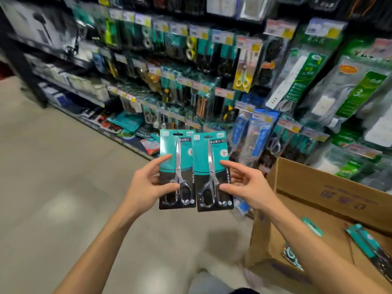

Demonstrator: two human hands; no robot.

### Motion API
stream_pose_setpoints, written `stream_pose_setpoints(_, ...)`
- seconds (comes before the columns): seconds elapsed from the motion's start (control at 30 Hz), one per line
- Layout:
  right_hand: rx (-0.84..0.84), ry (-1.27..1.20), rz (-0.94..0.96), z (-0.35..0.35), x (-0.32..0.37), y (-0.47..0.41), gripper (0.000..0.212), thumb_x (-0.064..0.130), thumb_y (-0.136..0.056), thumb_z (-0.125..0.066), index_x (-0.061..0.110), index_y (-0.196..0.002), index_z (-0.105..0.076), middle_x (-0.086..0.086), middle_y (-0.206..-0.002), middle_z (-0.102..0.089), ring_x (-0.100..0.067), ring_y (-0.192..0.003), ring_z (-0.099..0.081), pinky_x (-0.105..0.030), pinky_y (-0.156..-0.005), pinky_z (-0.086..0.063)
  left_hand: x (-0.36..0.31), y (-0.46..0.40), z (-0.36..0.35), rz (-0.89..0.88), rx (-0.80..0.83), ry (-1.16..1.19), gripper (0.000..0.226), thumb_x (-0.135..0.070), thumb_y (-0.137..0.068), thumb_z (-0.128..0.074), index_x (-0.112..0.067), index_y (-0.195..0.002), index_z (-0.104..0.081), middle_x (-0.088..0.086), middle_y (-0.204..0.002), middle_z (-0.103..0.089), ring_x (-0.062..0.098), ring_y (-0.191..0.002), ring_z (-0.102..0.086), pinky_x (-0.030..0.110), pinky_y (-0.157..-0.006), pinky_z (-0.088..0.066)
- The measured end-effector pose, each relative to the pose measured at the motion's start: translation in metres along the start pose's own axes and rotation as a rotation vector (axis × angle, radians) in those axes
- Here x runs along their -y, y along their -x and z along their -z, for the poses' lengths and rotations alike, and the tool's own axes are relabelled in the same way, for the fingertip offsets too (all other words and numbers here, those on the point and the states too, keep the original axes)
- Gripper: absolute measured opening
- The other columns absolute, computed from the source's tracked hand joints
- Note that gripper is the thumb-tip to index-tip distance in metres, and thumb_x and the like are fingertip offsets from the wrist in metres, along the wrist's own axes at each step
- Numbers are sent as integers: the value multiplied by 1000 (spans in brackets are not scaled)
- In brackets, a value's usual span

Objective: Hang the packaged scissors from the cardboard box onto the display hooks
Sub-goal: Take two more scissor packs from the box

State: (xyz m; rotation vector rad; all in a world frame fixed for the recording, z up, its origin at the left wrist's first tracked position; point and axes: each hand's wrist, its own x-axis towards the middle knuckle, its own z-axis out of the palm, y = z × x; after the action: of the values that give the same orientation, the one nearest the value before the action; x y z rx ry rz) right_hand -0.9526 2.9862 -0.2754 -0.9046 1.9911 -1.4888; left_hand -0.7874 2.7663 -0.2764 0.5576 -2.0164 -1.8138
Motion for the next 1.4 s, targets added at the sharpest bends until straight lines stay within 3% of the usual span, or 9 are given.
stream_pose_setpoints(0.27, 70, -25, 77, -52, 7, -65, 57, 10, -77, -80, 41, -122, -63, -14, -114, -68, -52, -95, -55, -65, -85, -49, 7, -15, 57, 20, -89, 26, 70, 4, -70, -80, -22, -130, -55, -16, -106, -70, 16, -91, -73, 27, -69, -59)
stream_pose_setpoints(0.37, 97, -9, 70, -66, 10, -94, 57, 23, -73, -79, 46, -121, -61, -8, -119, -67, -42, -97, -61, -58, -83, -51, 11, -36, 73, 34, -110, 50, 72, 9, -68, -79, -21, -129, -56, -14, -105, -74, 17, -89, -74, 27, -71, -59)
stream_pose_setpoints(0.47, 103, -59, 32, -73, 10, -132, 62, 0, -78, -76, 39, -123, -57, 6, -116, -70, -15, -94, -66, -39, -80, -60, 12, -72, 89, 43, -100, 62, 72, 8, -68, -80, -27, -126, -57, -6, -110, -73, 20, -91, -73, 29, -72, -59)
stream_pose_setpoints(0.7, -27, -119, 21, -66, 9, -225, 65, -5, -76, -76, 38, -121, -58, 5, -112, -70, -32, -94, -66, -44, -82, -58, -2, -191, 116, 11, 19, -31, 69, 4, -70, -80, -31, -125, -57, -15, -110, -72, 18, -95, -72, 33, -77, -61)
stream_pose_setpoints(0.8, -99, -112, 37, -57, 5, -258, 66, 2, -75, -80, 45, -121, -60, -6, -120, -66, -49, -93, -55, -59, -82, -52, -6, -240, 117, -25, 68, -47, 69, 7, -69, -80, -26, -126, -57, -7, -111, -73, 18, -95, -73, 32, -79, -60)
stream_pose_setpoints(0.97, -189, -108, 18, -41, 6, -297, 67, 2, -74, -81, 49, -118, -61, -16, -119, -63, -25, -80, -49, -52, -74, -51, -10, -304, 113, -58, 153, -54, 68, 7, -71, -79, -30, -124, -57, -2, -117, -69, 17, -96, -72, 31, -78, -60)
stream_pose_setpoints(1.13, -260, -82, -19, -19, -1, -325, 66, 6, -75, -81, 51, -119, -60, -25, -119, -59, -41, -83, -55, -58, -82, -49, -8, -357, 101, -64, 230, -84, 68, 4, -72, -79, -28, -127, -56, -5, -119, -68, 15, -97, -72, 36, -81, -60)
stream_pose_setpoints(1.27, -310, -78, -65, 0, -13, -348, 64, 9, -78, -79, 53, -120, -58, -9, -125, -63, -43, -104, -57, -52, -87, -52, -10, -399, 83, -66, 304, -95, 67, 7, -74, -76, -26, -127, -55, -6, -120, -66, 6, -83, -72, 21, -55, -57)
stream_pose_setpoints(1.4, -376, -57, -101, 19, -16, -374, 61, 14, -78, -79, 51, -122, -57, 7, -132, -60, -17, -112, -57, -38, -102, -48, -9, -450, 71, -98, 381, -168, 68, -6, -74, -80, -36, -129, -55, -8, -132, -60, 2, -108, -64, 39, -96, -54)
